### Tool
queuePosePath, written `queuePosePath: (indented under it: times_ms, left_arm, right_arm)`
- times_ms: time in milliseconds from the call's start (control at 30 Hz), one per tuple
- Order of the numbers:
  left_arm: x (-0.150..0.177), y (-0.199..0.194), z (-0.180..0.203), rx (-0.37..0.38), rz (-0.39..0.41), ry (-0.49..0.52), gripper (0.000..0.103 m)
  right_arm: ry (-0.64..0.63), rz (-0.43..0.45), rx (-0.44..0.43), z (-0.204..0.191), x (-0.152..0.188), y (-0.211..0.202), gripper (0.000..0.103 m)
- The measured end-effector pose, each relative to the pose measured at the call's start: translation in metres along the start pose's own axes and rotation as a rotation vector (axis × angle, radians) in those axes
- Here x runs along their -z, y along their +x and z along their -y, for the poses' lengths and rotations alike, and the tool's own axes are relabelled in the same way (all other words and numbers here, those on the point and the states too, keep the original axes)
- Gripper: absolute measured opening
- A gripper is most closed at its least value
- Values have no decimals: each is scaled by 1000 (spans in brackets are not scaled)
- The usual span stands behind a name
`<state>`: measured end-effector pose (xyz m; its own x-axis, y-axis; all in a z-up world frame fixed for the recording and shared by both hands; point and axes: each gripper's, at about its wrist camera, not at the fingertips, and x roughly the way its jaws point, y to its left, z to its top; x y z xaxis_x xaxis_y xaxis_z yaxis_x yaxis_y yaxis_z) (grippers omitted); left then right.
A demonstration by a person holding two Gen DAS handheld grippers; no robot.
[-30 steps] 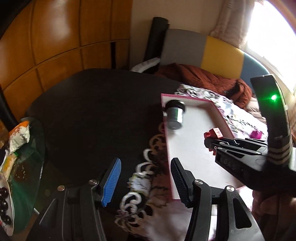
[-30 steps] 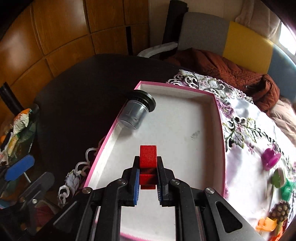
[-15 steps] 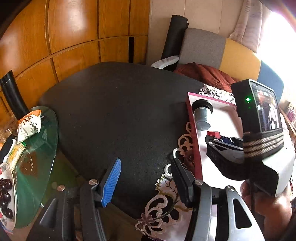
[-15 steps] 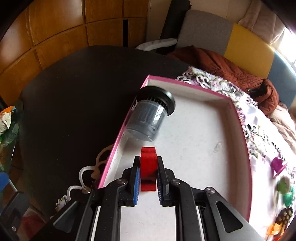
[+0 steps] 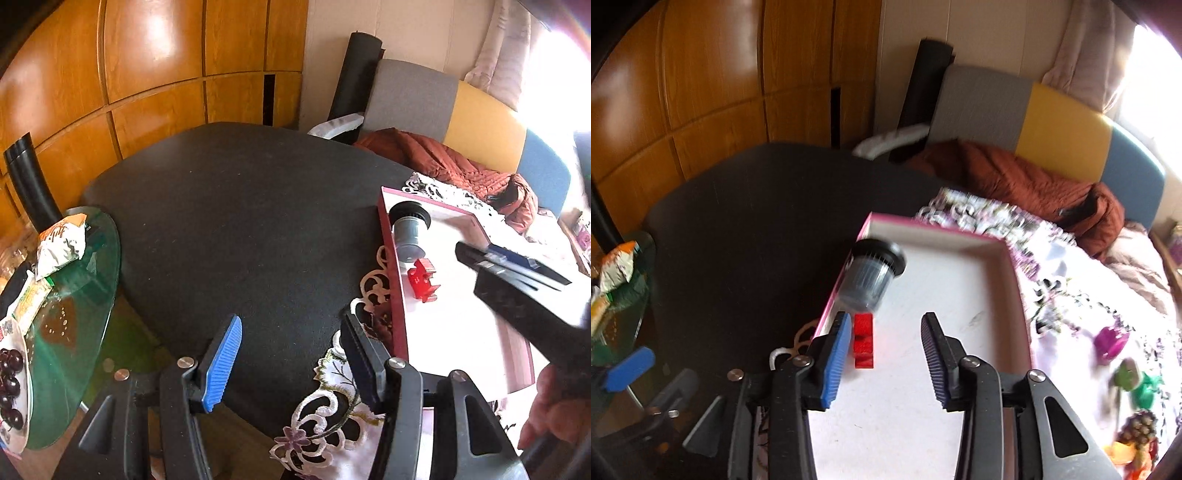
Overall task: Organize rigid objects
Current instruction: 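Move both tools back from the box toward the remaining toys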
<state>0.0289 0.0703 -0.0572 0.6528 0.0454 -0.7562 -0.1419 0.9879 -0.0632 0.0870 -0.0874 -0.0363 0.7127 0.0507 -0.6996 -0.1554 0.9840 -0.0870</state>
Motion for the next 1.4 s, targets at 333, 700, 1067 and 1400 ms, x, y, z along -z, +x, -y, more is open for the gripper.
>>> queuePosePath:
  times_ms: [333, 700, 1067, 1400]
  left_arm:
    - [0, -11, 13, 16, 21, 26, 57]
    - [-1, -22, 28, 34, 34, 65, 57]
    - [-1, -32, 46, 79, 33, 110, 57]
    - [-5, -37, 79, 178, 16, 168, 57]
  right_arm:
    - [-5, 104, 27, 11, -9, -57, 49]
    - [12, 168, 44, 22, -6, -93, 53]
    - [51, 185, 62, 41, -2, -105, 59]
    - [107, 164, 122, 92, 20, -106, 79]
